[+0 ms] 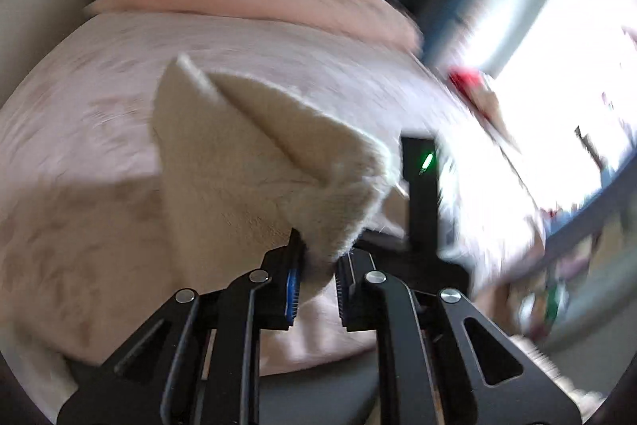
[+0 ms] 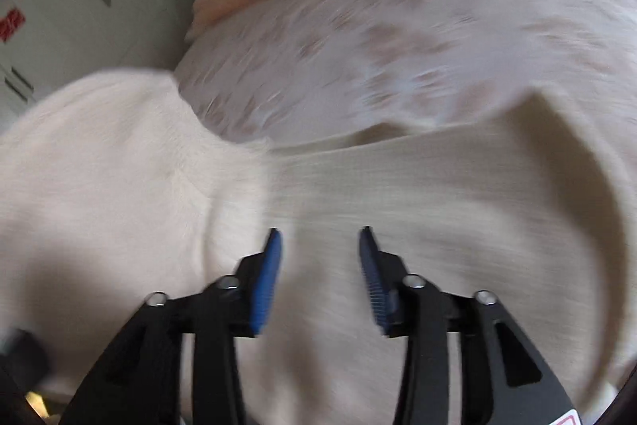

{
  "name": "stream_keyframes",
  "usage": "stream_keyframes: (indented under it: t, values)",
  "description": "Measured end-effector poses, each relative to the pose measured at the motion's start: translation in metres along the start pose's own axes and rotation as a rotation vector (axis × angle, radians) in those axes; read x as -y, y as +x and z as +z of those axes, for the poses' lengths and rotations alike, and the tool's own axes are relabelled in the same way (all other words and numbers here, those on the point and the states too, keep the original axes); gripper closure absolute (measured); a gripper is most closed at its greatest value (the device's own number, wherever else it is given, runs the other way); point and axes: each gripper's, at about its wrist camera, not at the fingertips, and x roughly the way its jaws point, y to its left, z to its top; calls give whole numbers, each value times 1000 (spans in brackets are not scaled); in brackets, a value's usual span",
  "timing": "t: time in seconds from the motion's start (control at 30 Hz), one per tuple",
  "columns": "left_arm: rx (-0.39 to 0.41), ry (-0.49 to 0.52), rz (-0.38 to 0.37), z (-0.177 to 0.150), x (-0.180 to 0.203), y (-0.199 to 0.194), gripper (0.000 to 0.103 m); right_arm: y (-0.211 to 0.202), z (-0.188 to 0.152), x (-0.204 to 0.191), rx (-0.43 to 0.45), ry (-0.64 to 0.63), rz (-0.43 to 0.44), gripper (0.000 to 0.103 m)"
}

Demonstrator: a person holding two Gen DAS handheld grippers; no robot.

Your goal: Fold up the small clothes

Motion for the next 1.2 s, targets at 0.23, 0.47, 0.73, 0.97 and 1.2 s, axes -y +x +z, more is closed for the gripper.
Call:
stream_keyframes:
  t: [0.23,0.47,0.73,0.97,1.2]
  values:
    - [-247,223,13,-69,70,99,72,-79,-42,123,11,179,-115,54]
    - [-46,388,126,-96,65,34,10,-86,-58,109,17,226,98,24]
    - [-177,190,283,-108,-6,53,10,-19,-47,54,-143,165,107,21]
    - [-190,105,276,-98,-32,67,51,-51,-18,13,5,75,132,81]
    - [-133,64,138,-87,-22,46,75,-137,-18,29,239,-10,-5,83]
